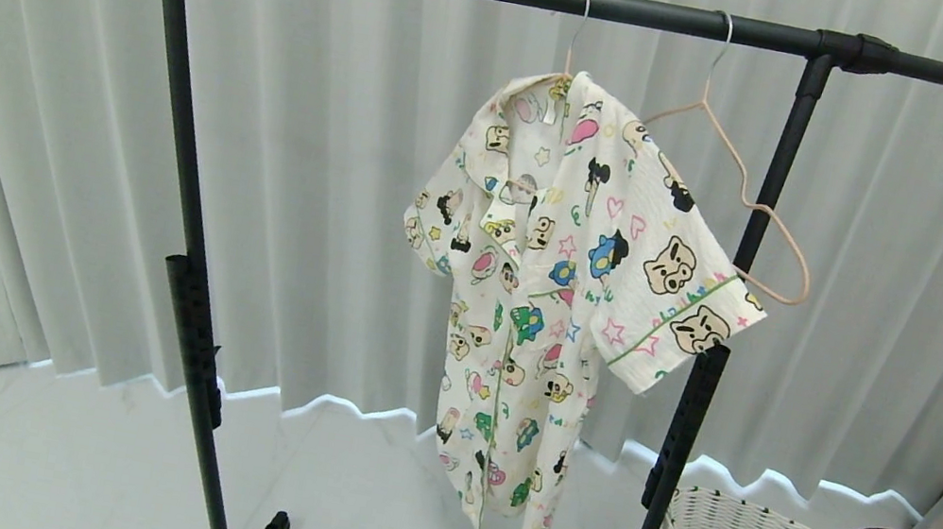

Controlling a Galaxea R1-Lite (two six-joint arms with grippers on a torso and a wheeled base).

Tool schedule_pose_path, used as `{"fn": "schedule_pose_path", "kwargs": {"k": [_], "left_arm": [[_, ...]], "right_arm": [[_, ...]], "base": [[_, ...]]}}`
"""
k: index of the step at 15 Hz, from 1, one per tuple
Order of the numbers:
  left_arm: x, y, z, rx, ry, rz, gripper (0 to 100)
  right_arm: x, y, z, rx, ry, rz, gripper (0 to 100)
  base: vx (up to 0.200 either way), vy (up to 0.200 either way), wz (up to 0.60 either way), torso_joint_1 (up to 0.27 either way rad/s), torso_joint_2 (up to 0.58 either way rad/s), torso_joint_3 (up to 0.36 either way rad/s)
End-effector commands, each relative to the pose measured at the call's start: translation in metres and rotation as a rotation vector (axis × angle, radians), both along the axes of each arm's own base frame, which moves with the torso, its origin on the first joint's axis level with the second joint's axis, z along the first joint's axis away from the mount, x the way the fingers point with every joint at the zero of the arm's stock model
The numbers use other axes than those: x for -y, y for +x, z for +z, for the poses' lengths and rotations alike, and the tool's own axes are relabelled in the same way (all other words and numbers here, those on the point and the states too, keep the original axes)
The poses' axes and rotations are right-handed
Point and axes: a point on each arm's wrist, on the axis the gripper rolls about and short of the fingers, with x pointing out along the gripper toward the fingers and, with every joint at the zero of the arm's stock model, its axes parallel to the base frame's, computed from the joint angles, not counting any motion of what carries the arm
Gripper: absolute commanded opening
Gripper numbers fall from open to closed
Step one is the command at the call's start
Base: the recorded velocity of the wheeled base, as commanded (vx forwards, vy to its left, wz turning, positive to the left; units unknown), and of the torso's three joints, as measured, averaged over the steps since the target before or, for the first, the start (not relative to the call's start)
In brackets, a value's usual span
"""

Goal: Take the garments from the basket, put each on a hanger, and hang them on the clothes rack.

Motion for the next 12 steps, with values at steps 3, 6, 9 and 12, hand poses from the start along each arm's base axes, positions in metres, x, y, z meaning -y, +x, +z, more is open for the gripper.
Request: {"fn": "schedule_pose_path", "kwargs": {"k": [3, 6, 9, 12], "left_arm": [[0.001, 0.0, 0.0, 0.001, 0.0, -0.067, 100], [0.001, 0.001, 0.0, -0.001, 0.004, -0.105, 100], [0.001, 0.001, 0.0, -0.001, 0.003, -0.103, 100], [0.001, 0.0, 0.0, 0.004, 0.002, -0.102, 100]], "right_arm": [[-0.012, 0.015, 0.046, 0.226, -0.014, 0.068, 0], [-0.029, 0.016, 0.09, 0.287, 0.001, 0.154, 0], [-0.055, 0.002, 0.145, 0.344, 0.075, 0.255, 0], [-0.069, -0.01, 0.172, 0.398, 0.106, 0.338, 0]], "base": [[0.0, 0.0, 0.0, 0.0, 0.0, 0.0], [-0.067, 0.0, 0.0, 0.001, 0.0, 0.001], [-0.2, 0.0, 0.0, 0.004, 0.0, -0.002], [-0.2, 0.0, 0.0, 0.004, 0.0, -0.002]]}}
